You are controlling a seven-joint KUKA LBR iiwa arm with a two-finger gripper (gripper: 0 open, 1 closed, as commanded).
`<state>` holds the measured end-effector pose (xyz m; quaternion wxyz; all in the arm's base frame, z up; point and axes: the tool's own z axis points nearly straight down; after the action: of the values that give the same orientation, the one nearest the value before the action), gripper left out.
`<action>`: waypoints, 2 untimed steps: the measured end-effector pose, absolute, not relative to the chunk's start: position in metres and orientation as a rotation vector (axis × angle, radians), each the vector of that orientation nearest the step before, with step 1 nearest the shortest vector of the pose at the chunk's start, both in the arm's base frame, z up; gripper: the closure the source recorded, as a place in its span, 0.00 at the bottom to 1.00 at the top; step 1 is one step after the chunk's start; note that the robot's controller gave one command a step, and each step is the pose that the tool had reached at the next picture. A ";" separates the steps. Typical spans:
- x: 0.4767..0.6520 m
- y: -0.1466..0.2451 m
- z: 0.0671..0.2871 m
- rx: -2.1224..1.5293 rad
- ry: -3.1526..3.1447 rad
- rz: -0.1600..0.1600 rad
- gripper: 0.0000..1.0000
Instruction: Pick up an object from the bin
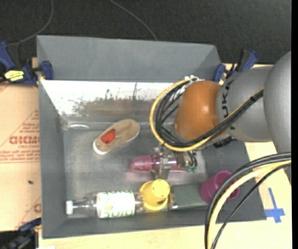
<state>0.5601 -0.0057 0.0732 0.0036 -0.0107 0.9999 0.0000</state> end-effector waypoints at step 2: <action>0.574 -0.026 0.084 -0.090 3.125 -0.003 1.00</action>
Offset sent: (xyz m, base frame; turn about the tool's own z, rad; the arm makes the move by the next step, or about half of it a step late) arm 0.0123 -0.0183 0.0115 -0.0391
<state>0.5739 -0.0256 0.0844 0.0074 -0.0288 0.9996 -0.0008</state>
